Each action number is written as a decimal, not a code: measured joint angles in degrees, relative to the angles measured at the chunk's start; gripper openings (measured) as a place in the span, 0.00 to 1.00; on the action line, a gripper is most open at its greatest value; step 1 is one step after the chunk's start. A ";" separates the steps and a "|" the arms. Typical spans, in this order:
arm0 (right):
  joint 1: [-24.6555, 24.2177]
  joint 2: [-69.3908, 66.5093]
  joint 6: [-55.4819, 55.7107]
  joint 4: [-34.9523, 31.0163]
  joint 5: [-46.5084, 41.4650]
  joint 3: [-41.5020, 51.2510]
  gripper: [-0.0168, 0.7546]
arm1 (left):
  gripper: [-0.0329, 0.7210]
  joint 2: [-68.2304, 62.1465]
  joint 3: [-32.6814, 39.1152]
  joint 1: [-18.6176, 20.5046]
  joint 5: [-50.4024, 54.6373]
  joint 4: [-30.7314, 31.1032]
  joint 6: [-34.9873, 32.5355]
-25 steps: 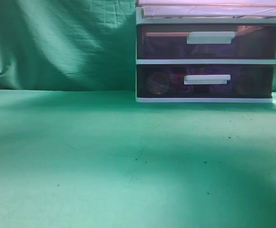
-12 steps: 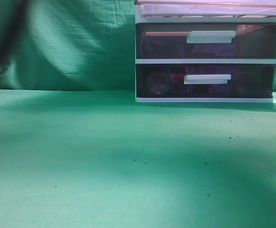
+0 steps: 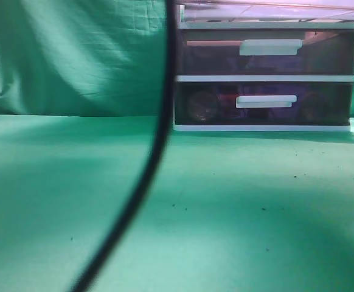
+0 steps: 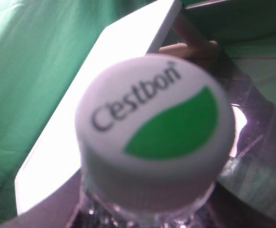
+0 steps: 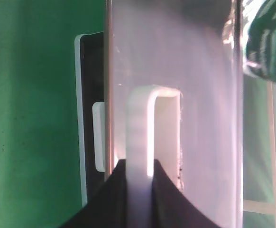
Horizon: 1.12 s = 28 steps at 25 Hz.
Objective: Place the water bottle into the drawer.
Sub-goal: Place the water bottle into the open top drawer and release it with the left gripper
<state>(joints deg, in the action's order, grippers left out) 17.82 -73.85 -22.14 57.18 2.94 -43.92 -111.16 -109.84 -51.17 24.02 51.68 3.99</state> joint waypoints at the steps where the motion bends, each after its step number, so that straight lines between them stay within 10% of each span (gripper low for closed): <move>1: 0.00 0.00 0.00 0.00 0.00 0.00 0.13 | 0.43 -0.45 0.00 0.00 -0.11 0.24 -0.14; 13: 0.00 0.00 3.15 0.67 0.74 0.22 0.13 | 0.43 -3.58 -0.24 1.57 -4.08 0.71 0.35; 21: 0.00 0.09 3.74 2.37 0.66 0.34 0.13 | 0.91 -4.35 -0.73 5.13 -13.90 2.06 13.48; 25: 0.00 0.09 3.78 2.57 0.66 0.34 0.13 | 0.90 -4.35 -0.73 5.13 -25.08 2.10 24.01; 28: 0.00 0.09 4.26 2.72 0.66 0.34 0.13 | 0.69 -4.95 -0.84 5.13 -32.87 2.25 29.03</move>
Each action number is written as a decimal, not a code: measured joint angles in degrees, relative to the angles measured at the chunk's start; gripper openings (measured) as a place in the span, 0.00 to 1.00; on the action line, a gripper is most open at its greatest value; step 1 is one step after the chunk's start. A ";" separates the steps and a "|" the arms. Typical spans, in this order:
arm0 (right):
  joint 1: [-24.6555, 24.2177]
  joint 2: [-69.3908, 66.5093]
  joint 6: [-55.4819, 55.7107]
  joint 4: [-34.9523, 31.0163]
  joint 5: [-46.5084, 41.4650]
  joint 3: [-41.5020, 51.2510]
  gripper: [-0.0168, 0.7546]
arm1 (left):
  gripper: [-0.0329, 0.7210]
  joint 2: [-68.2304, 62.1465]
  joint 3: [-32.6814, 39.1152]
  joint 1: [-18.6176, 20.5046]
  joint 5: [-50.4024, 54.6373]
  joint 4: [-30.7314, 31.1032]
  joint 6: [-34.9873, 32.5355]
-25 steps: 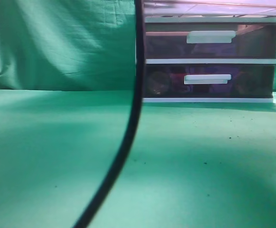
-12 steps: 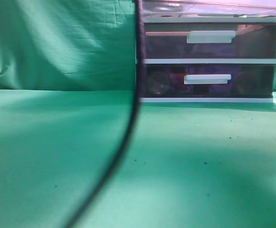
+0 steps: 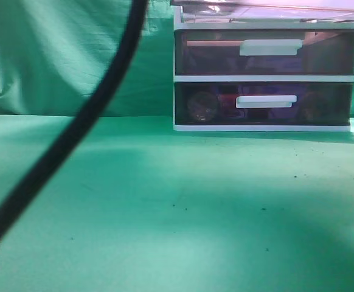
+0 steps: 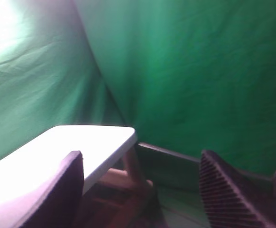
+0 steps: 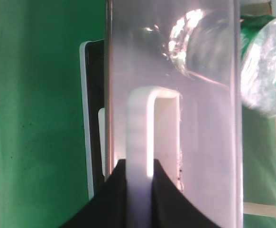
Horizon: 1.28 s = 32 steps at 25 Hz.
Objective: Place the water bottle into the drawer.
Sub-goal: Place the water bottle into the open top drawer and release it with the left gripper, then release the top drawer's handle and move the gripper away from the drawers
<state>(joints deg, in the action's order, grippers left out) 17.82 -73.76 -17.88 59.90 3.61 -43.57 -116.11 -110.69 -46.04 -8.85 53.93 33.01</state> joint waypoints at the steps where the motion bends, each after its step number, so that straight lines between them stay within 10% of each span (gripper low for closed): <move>1: 0.00 0.00 0.25 -0.02 0.00 0.00 0.13 | 0.66 -0.48 -0.09 0.00 -2.01 0.00 0.54; 12: 0.00 0.00 0.87 0.33 -0.17 0.12 0.13 | 0.63 -5.16 -10.93 0.63 5.19 -2.12 2.91; 20: 0.00 0.00 0.64 3.85 -0.17 0.12 0.13 | 0.04 8.68 -11.98 0.28 55.61 -11.35 -11.78; 32: 0.14 -7.14 0.33 6.12 -4.47 -14.27 0.13 | 0.04 18.34 -12.19 0.28 71.44 -22.09 -18.93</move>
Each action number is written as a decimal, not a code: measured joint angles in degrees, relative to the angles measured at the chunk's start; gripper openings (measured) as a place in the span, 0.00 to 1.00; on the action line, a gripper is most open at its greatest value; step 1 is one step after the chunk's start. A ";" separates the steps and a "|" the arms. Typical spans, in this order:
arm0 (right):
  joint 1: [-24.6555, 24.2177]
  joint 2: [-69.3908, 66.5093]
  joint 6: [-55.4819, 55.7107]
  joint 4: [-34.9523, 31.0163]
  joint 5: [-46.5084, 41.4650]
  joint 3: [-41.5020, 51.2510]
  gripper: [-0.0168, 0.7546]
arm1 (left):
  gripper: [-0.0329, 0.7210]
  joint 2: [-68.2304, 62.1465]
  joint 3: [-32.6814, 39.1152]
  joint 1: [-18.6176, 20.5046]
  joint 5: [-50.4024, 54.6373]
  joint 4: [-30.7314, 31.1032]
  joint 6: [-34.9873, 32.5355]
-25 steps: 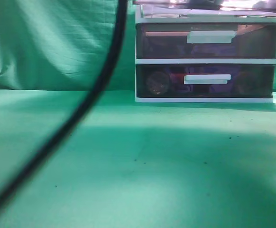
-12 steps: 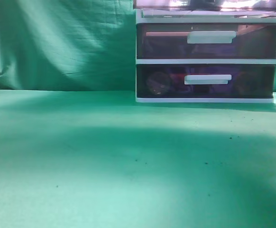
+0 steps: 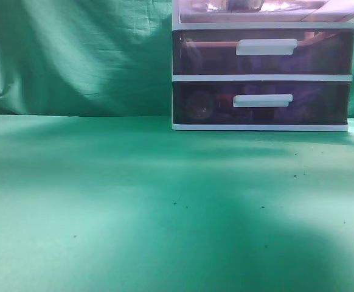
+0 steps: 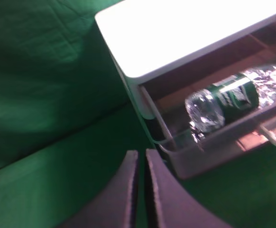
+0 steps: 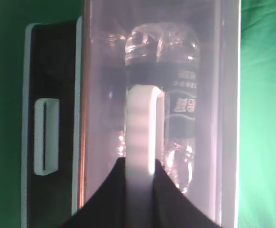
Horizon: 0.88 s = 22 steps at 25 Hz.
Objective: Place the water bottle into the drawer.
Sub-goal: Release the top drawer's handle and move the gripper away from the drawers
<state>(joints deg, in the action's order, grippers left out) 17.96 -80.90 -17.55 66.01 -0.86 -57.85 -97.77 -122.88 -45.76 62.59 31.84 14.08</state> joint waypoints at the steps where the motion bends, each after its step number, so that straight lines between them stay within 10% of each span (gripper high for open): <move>1: 0.00 -1.25 0.00 0.00 -0.46 -1.44 0.13 | 0.04 0.78 0.14 0.00 0.45 -1.67 -1.36; 22: -8.13 -19.92 -0.95 -0.15 10.28 -19.33 0.13 | 0.04 44.22 67.76 -0.09 -24.75 -31.48 -4.92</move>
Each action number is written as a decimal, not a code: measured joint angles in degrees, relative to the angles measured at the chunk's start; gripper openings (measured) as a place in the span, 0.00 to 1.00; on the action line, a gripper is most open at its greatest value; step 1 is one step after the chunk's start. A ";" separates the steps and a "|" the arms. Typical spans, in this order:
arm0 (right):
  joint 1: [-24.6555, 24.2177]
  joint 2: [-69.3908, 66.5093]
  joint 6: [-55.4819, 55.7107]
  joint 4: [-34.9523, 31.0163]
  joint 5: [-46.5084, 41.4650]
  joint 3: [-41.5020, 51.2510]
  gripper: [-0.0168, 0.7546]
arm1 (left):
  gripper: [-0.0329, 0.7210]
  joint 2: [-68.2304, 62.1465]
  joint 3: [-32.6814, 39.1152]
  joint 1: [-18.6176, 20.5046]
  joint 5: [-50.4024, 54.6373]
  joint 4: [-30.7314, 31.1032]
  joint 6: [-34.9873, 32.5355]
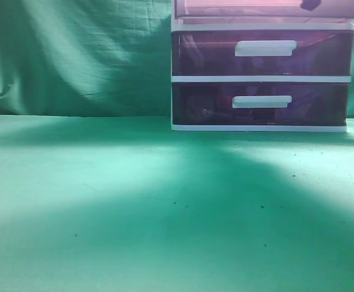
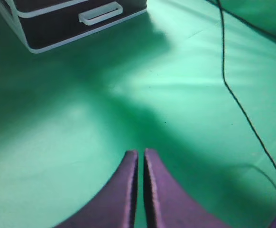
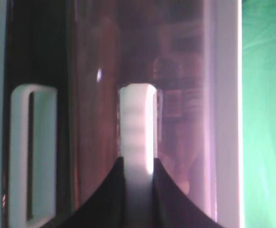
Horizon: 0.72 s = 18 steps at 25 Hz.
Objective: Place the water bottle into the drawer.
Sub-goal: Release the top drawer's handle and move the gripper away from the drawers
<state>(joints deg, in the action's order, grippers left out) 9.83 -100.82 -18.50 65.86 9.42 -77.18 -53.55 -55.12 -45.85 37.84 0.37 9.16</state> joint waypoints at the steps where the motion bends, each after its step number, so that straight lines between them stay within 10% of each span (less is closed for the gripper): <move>1: 0.00 -0.69 -0.16 -1.43 0.74 -0.54 0.13 | 0.04 1.24 1.27 0.00 -0.68 -0.45 0.00; 18: -0.42 -2.41 7.78 -11.96 2.74 -1.99 0.33 | 0.04 3.43 3.79 0.00 -3.36 -1.45 0.00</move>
<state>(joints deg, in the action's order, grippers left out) 9.41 -103.23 -10.72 53.90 12.16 -79.16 -50.12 -51.32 -45.85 34.49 -1.08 9.16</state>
